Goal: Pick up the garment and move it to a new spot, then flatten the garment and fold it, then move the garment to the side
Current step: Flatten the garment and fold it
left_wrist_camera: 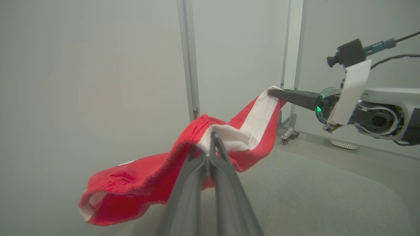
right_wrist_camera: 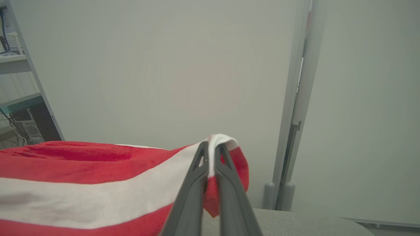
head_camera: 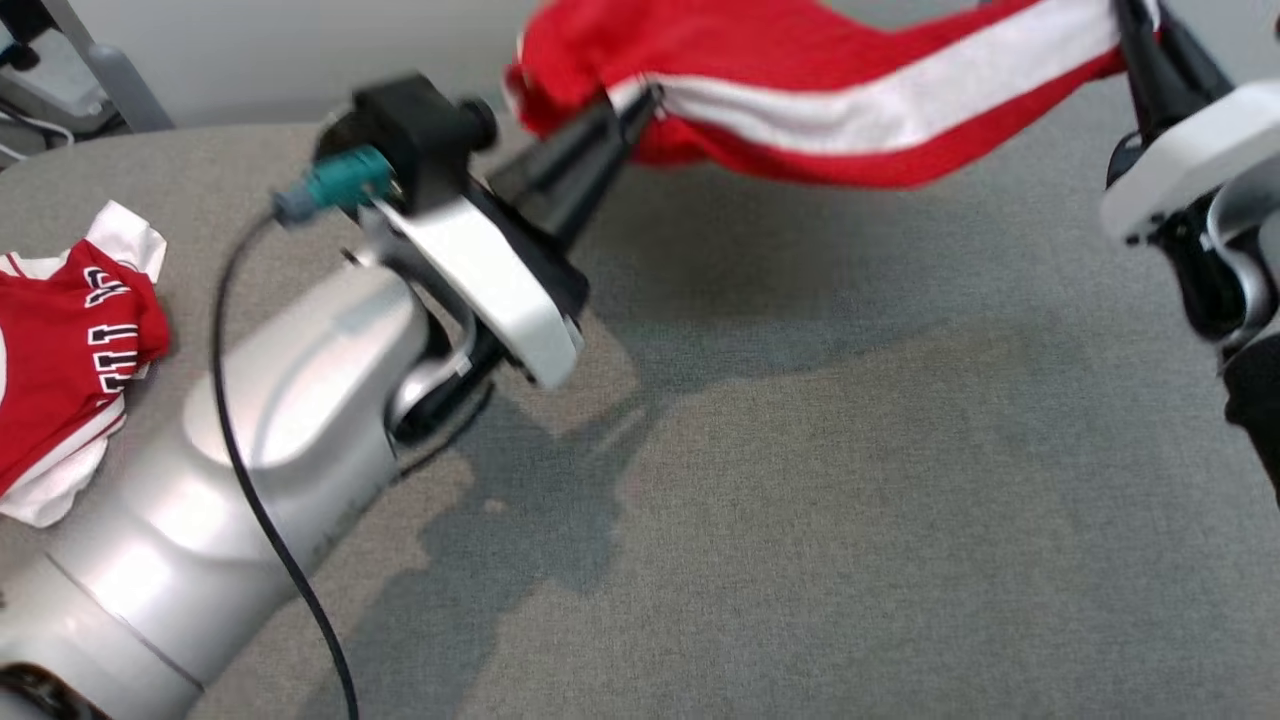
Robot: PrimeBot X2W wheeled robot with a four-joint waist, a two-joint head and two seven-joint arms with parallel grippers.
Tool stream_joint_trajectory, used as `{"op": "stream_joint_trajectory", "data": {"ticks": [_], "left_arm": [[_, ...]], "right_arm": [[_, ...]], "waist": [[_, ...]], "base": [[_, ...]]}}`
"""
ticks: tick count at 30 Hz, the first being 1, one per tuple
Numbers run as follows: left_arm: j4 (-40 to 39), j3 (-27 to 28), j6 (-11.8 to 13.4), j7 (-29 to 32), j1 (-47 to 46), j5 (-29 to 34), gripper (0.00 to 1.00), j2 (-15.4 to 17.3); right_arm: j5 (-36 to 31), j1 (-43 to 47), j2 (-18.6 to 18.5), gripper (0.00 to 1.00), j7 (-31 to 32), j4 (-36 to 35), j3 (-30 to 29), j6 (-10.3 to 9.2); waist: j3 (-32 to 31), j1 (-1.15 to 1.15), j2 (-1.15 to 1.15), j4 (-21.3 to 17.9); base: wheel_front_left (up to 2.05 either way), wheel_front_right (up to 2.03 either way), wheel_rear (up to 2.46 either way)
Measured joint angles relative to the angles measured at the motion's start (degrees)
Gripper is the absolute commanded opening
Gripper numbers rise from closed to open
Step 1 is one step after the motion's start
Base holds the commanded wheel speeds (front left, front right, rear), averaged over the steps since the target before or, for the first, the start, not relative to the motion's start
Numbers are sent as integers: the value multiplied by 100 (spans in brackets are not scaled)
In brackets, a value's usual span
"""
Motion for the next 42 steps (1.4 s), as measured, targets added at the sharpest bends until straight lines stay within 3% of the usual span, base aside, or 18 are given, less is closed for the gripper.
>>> {"op": "stream_joint_trajectory", "data": {"ticks": [5, 8, 13, 16, 25, 42], "left_arm": [[-114, -18, -13, -1, 1035, 467, 0, -334], [4, -23, -13, -1, 1557, 600, 0, -369], [-121, -240, -13, -1, 2108, 579, 0, -58], [-185, -660, -13, -1, 2301, 556, 0, 168], [-218, -1451, -13, -1, 2482, 315, 0, 561], [86, -1623, -14, 338, 3081, 854, 0, 651]], "right_arm": [[492, 582, 12, 0, -181, 476, 482, -1], [794, 935, 30, 0, -250, 583, 703, -1], [1284, 1559, -308, 0, -381, 404, 949, -1], [1485, 1985, -490, 0, -425, 199, 1031, 0], [1627, 3162, -727, 0, -426, -323, 1088, 1], [1184, 4570, -646, 0, -428, -1000, 659, 2]], "waist": [[436, 0, 0, -46], [671, 0, 0, -105], [708, 0, 0, -176], [574, 0, 0, -139], [202, 0, 0, -16], [-142, 0, 0, -5]], "base": [[0, 0, 0], [0, 0, 0], [0, 0, 0], [0, 0, 0], [0, 0, 0], [0, 0, 0]]}}
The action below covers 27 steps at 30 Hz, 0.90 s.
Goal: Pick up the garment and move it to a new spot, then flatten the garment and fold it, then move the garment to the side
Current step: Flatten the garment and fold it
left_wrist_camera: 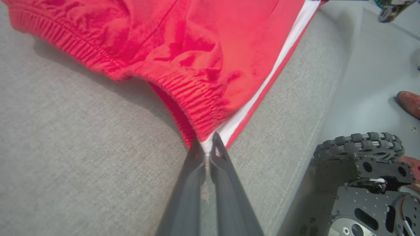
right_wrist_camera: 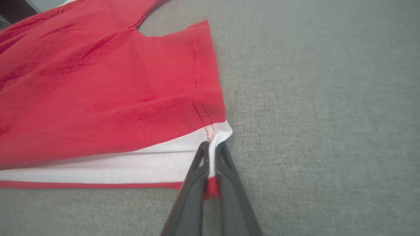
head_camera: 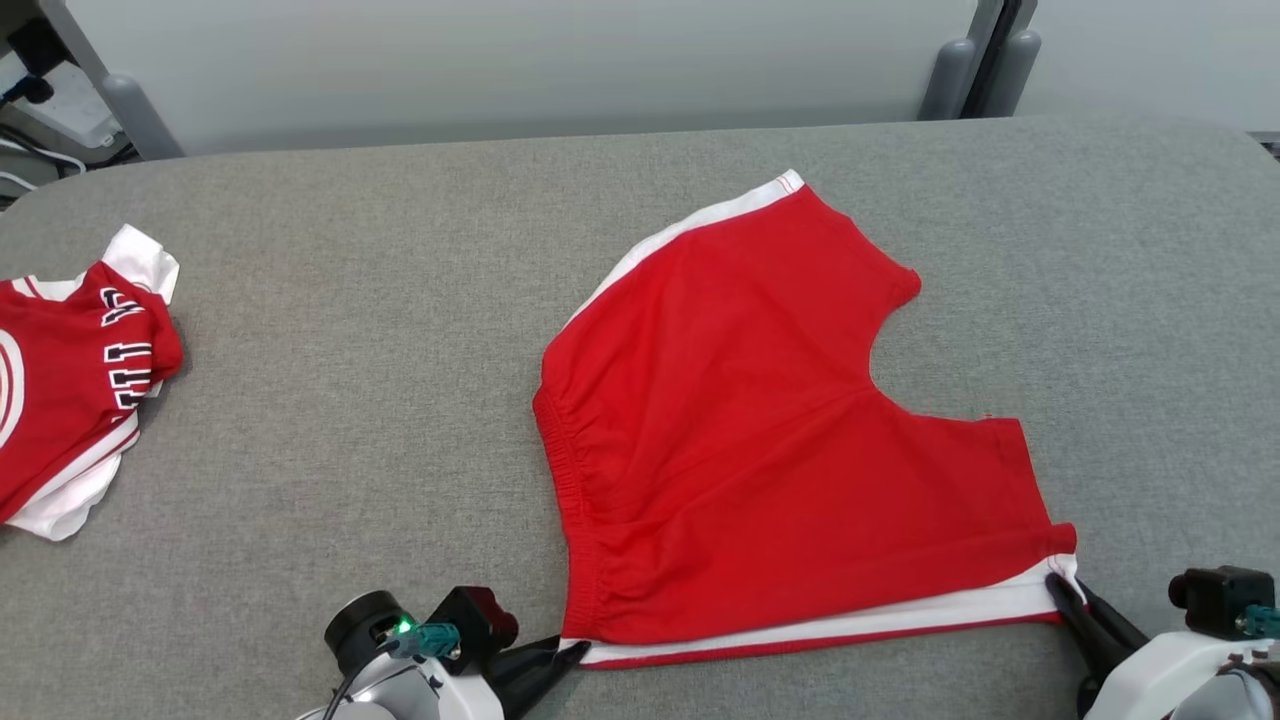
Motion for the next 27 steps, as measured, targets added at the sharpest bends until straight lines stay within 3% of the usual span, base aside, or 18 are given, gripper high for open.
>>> {"op": "stream_joint_trajectory", "data": {"ticks": [1, 2, 3, 4, 5, 17, 23, 27], "left_arm": [[35, 3, 0, 44, 20, 0, 9, -4], [71, 8, 0, 49, 66, -33, 22, -10], [113, 4, 0, 49, 116, -77, 36, -16], [156, -1, 0, 49, 148, -130, 66, -23], [204, 1, 0, 48, 171, -214, 100, -33], [1017, 98, 49, 547, 335, -1411, 100, 12], [1147, 1000, 936, -299, 473, -1456, 100, 54], [344, 2659, 1492, -312, 939, -1327, 100, -93]], "right_arm": [[-32, 36, 35, 16, 8, 2, -8, -1], [-41, 70, 74, 46, 13, 0, -25, -1], [-57, 105, 99, 91, 14, 0, -47, 0], [-90, 126, 119, 100, 14, 0, -78, 0], [-116, 138, 133, 100, 14, 5, -143, -1], [-846, 242, 194, 100, 5, 44, -1049, -2], [-1639, 281, 645, 100, 2, -291, -1807, -2], [-2190, 530, 1051, 100, -3, -849, -2294, -2]], "waist": [[-28, 0, 0, -11], [-54, 0, 0, -22], [-80, 0, 0, -30], [-104, 0, 0, -37], [-133, 0, 0, -39], [-616, 0, 0, 46], [-867, 0, 0, 144], [-974, 0, 0, 262]], "base": [[0, 0, 0], [0, 0, 0], [0, 0, 0], [0, 0, 0], [0, 0, 0], [0, 0, 0], [0, 0, 0], [0, 0, 0]]}}
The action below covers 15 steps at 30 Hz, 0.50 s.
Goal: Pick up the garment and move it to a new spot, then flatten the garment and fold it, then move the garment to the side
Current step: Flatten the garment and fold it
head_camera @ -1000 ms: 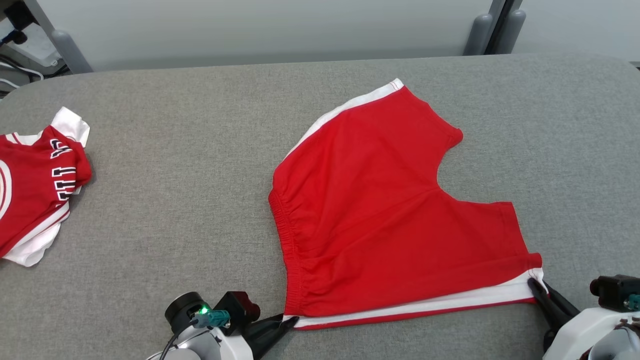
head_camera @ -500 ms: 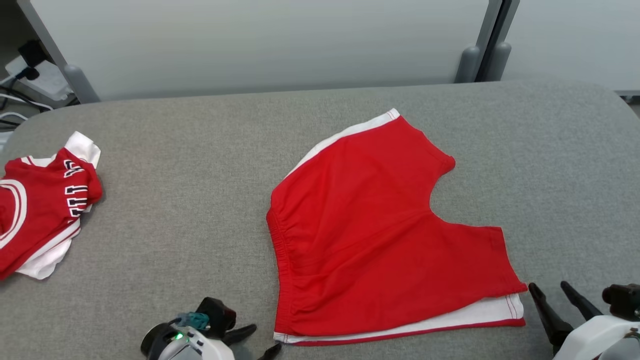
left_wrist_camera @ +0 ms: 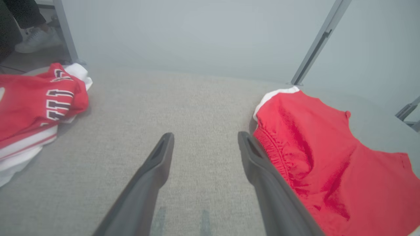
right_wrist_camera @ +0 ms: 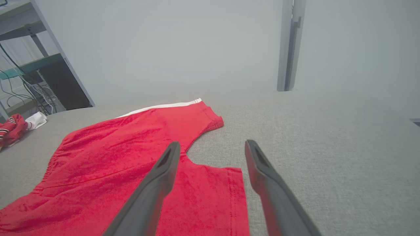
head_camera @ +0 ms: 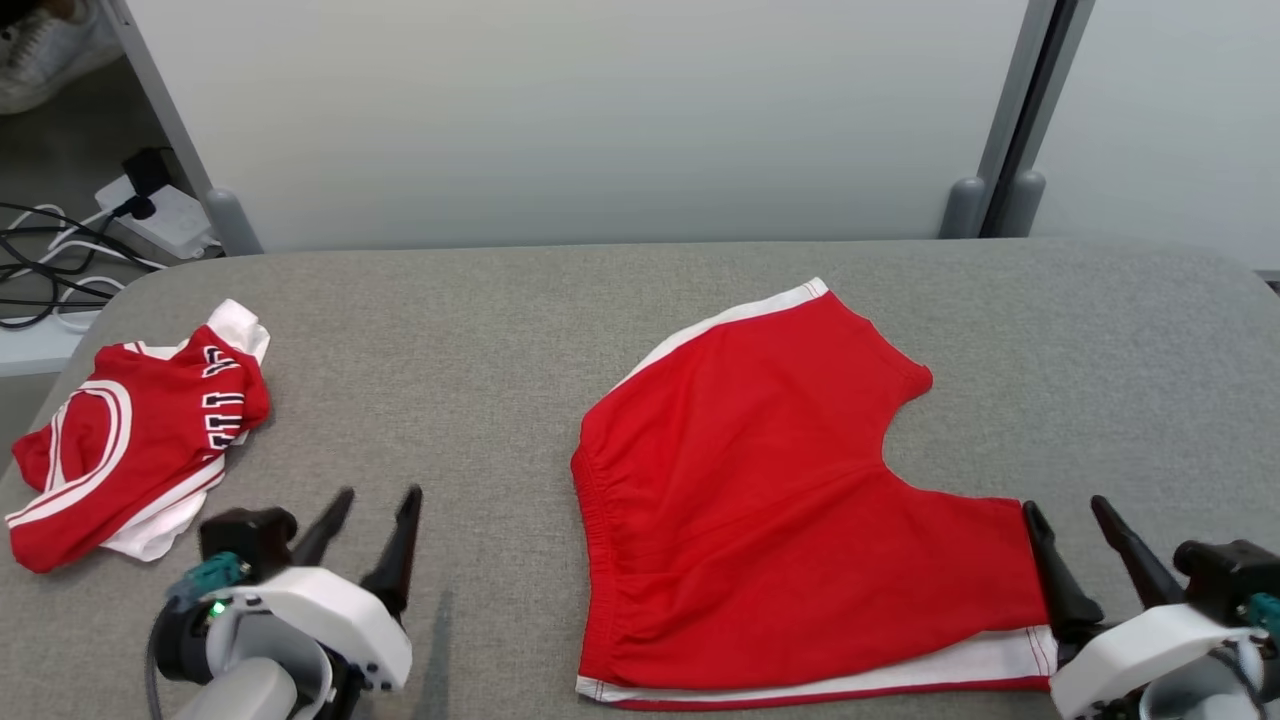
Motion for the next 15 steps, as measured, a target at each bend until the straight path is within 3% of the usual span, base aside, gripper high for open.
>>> {"op": "stream_joint_trajectory", "data": {"ticks": [4, 7, 12, 15], "left_arm": [[-1015, 1715, 509, -19, 762, 993, 100, -375], [-1657, 2531, 628, -20, 1436, 1805, 100, -786], [-2483, 3467, 547, -21, 2101, 2795, 100, -1471], [-2719, 3795, 356, -23, 2359, 3322, 100, -1767]], "right_arm": [[-411, 268, 332, 100, 0, -532, -210, 0], [-669, 382, 469, 100, 0, -942, -289, 0], [-855, 617, 698, 100, -1, -1381, -391, 0], [-854, 790, 833, 100, -1, -1486, -431, 0]], "waist": [[-102, 0, 0, 83], [-178, 0, 0, 105], [-296, 0, 0, 74], [-364, 0, 0, 30]], "base": [[0, 0, 0], [0, 0, 0], [0, 0, 0], [0, 0, 0]]}}
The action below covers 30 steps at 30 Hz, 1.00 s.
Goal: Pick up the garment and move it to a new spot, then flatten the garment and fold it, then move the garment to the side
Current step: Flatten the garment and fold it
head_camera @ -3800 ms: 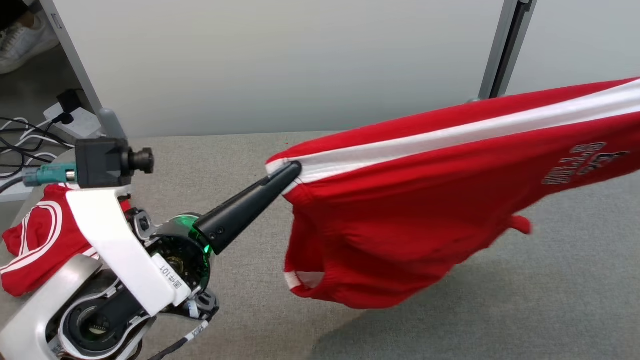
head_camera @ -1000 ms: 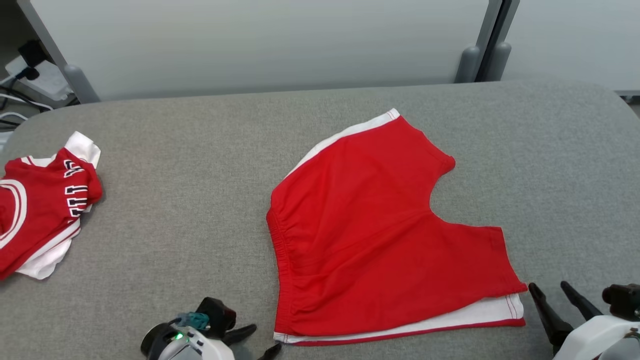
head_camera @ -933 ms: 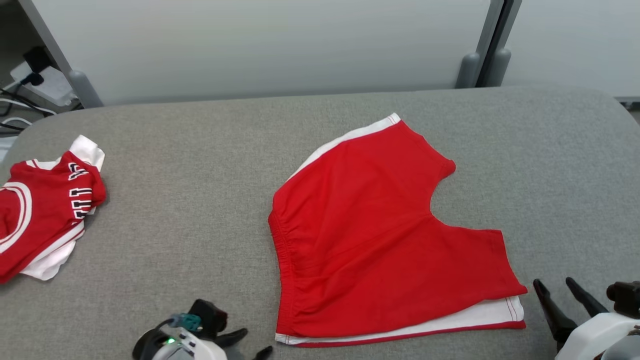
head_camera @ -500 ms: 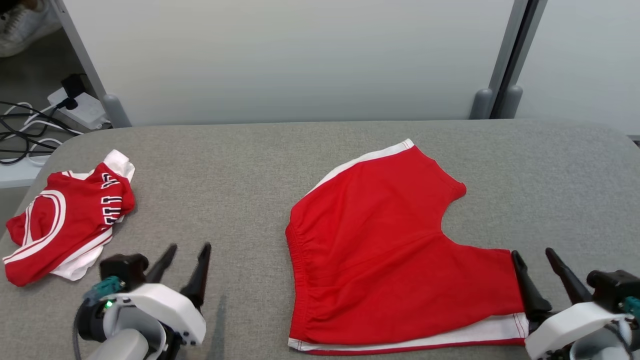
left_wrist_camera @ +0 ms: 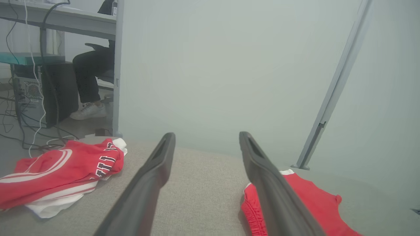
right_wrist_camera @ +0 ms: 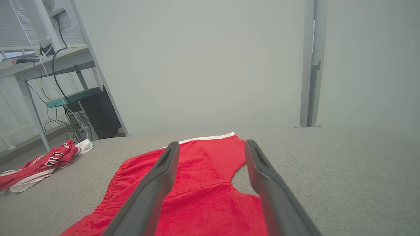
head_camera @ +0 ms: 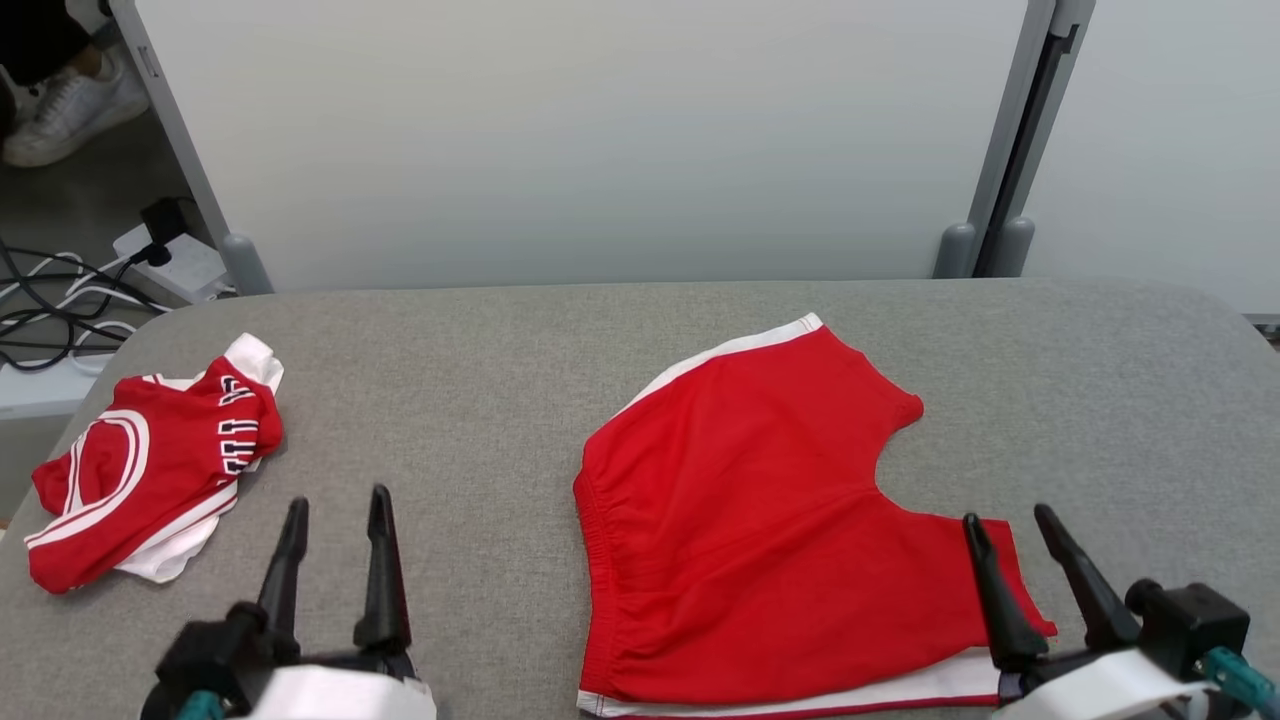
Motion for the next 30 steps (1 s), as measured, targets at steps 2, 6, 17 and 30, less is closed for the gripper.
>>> {"op": "stream_joint_trajectory", "data": {"ticks": [2, 6, 17, 30], "left_arm": [[12, 69, -69, -5, 215, 360, 100, -109], [230, 65, -222, -4, 577, 927, 100, -196], [700, 108, -417, -3, 1122, 1469, 100, -411], [705, 109, -519, -3, 1140, 1662, 100, -461]], "right_arm": [[3, 132, 12, 100, 0, -25, 34, 0], [-53, 366, 1, 100, 0, 48, 116, 0], [-57, 706, 4, 100, 0, 111, 97, 0], [-209, 908, 99, 100, 0, 55, -3, 0]], "waist": [[-46, 0, 0, -28], [-124, 0, 0, -57], [-257, 0, 0, 1], [-338, 0, 0, 77]], "base": [[0, 0, 0], [0, 0, 0], [0, 0, 0], [0, 0, 0]]}}
